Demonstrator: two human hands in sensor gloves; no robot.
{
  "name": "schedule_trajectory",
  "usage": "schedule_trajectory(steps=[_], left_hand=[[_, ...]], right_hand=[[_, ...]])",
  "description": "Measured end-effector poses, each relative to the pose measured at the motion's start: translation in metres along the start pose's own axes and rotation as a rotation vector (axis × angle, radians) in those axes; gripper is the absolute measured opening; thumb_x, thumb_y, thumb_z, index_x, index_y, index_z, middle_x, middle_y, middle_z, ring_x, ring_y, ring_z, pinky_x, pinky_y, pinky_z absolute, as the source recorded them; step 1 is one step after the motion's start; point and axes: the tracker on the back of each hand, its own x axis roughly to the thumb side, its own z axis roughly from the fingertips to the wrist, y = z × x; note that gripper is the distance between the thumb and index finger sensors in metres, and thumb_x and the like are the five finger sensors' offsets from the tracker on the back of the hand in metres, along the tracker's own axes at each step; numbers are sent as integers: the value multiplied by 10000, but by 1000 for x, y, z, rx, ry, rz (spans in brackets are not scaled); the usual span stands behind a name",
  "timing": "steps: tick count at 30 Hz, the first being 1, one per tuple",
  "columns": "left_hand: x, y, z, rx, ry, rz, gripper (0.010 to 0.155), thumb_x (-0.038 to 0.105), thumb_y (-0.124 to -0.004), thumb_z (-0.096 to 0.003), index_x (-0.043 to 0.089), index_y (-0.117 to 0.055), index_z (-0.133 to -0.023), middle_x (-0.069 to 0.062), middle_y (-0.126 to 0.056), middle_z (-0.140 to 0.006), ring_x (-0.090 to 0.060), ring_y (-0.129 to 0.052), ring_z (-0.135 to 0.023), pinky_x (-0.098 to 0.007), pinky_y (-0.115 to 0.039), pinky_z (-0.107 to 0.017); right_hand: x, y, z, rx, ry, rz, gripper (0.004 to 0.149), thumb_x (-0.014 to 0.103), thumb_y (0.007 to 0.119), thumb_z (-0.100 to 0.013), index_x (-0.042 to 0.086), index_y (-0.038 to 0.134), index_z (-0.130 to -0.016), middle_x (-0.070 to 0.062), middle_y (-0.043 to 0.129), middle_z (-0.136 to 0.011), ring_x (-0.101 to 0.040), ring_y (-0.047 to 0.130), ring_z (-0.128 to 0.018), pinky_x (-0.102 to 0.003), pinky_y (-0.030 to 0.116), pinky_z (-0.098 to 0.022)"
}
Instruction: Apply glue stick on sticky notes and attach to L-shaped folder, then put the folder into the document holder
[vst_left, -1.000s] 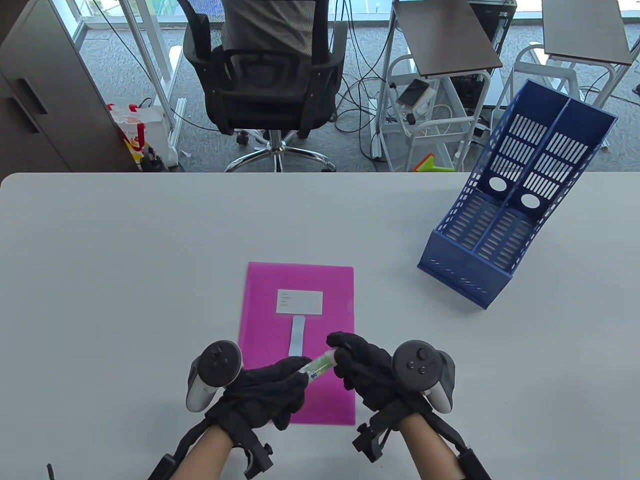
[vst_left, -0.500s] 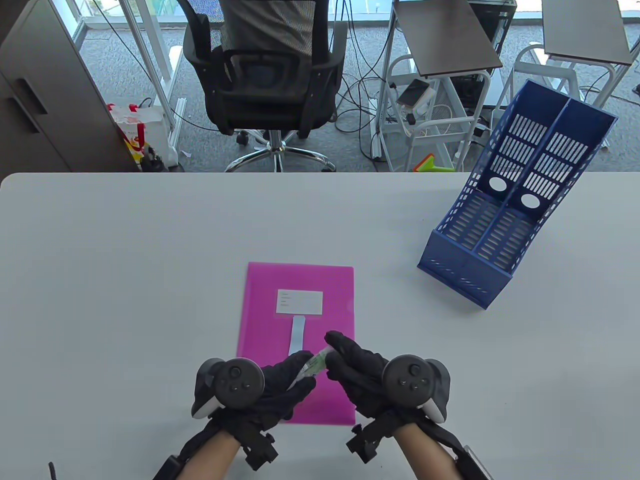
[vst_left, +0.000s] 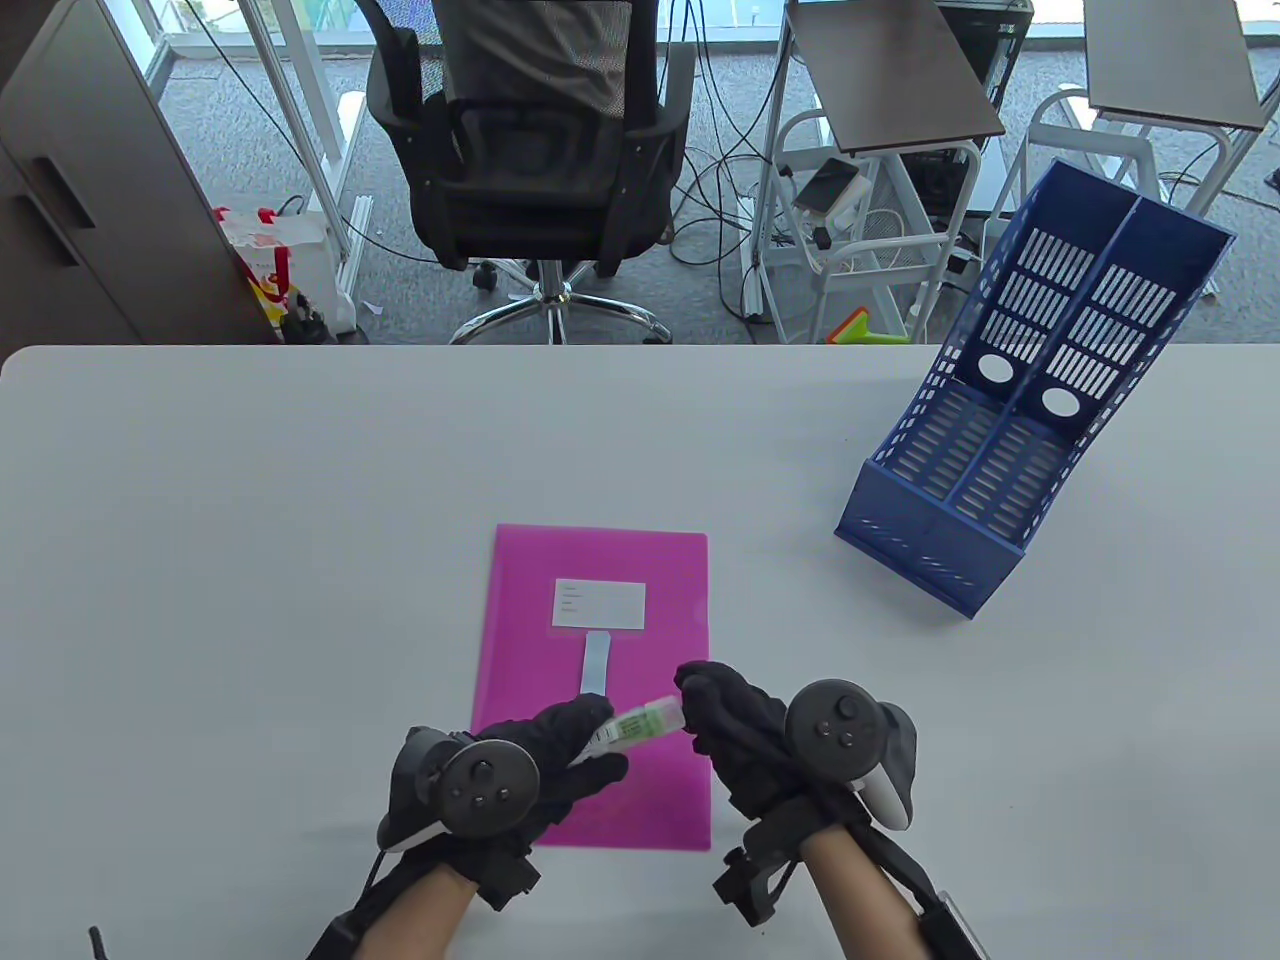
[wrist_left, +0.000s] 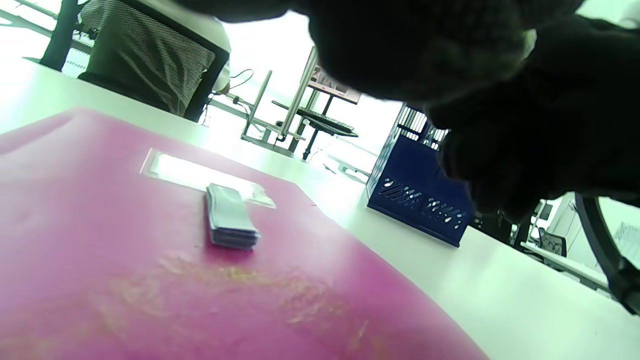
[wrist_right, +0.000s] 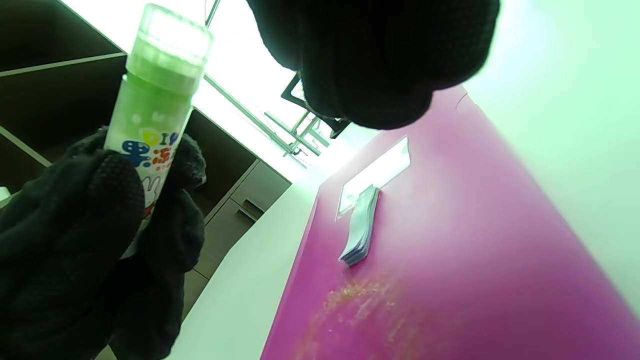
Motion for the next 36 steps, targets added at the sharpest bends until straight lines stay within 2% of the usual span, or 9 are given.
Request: schedule_trajectory(steps=[6, 9, 15, 18, 25, 28, 31, 34, 36], left_hand=[[0, -1, 1, -27, -38, 30, 573, 579, -693, -458, 196, -706, -885, 67, -942, -461, 6, -949, -92, -241, -845, -152], [5, -2, 3, -14, -71, 1, 573, 584, -692, -452, 187, -729, -864, 72, -942, -433, 10, -940, -72, -240, -842, -138], [21, -5, 3, -44, -148, -258, 569, 572, -669, -462, 161, -729, -850, 89, -934, -413, 23, -932, -53, -230, -845, -124], [21, -1, 6, -24, -162, -252, 566, 561, -666, -466, 153, -723, -854, 83, -928, -415, 14, -928, -52, -238, -840, -125], [24, -2, 7, -31, -182, -254, 563, 556, -636, -474, 149, -708, -857, 99, -909, -411, 24, -924, -44, -232, -842, -119], [26, -1, 7, 14, -186, -193, 561, 549, -626, -478, 143, -696, -859, 95, -904, -412, 19, -923, -43, -236, -840, -119], [31, 0, 9, 29, -209, -273, 558, 555, -609, -479, 154, -692, -858, 114, -904, -410, 35, -922, -41, -221, -846, -120], [29, 2, 4, 53, -186, -207, 561, 559, -624, -477, 165, -680, -873, 108, -905, -436, 21, -929, -68, -232, -843, -147], [25, 4, 2, 92, -151, -184, 563, 574, -620, -475, 205, -645, -899, 118, -899, -483, 22, -944, -117, -230, -848, -191]], right_hand=[[8, 3, -3, 140, -66, 62, 522, 441, 487, -632, 107, 704, -969, -136, 903, -718, -257, 923, -493, -372, 800, -404], [14, 3, 3, 181, -41, 77, 528, 388, 495, -628, 38, 726, -947, -159, 923, -649, -253, 930, -427, -369, 805, -354], [24, 18, 7, 130, -153, 441, 543, 348, 512, -605, -34, 761, -901, -159, 959, -578, -206, 969, -371, -318, 841, -307], [26, 20, 8, 110, -185, 372, 544, 340, 526, -599, -56, 759, -891, -169, 951, -561, -210, 961, -358, -324, 833, -299], [30, 20, 14, 53, -263, 455, 545, 343, 524, -599, -69, 771, -857, -132, 956, -510, -160, 961, -307, -286, 838, -259], [38, 17, 18, -57, -329, 470, 545, 350, 531, -603, -78, 787, -821, -99, 960, -463, -124, 959, -258, -260, 839, -224], [37, 15, 22, -67, -358, 525, 545, 360, 520, -606, -64, 792, -813, -68, 963, -449, -96, 960, -245, -239, 843, -215], [35, 7, 19, -71, -333, 459, 543, 387, 508, -618, -28, 777, -843, -77, 962, -499, -128, 969, -299, -257, 844, -260], [28, 2, 13, -121, -259, 263, 554, 443, 496, -627, 41, 752, -908, -96, 965, -611, -168, 993, -394, -273, 860, -324]])
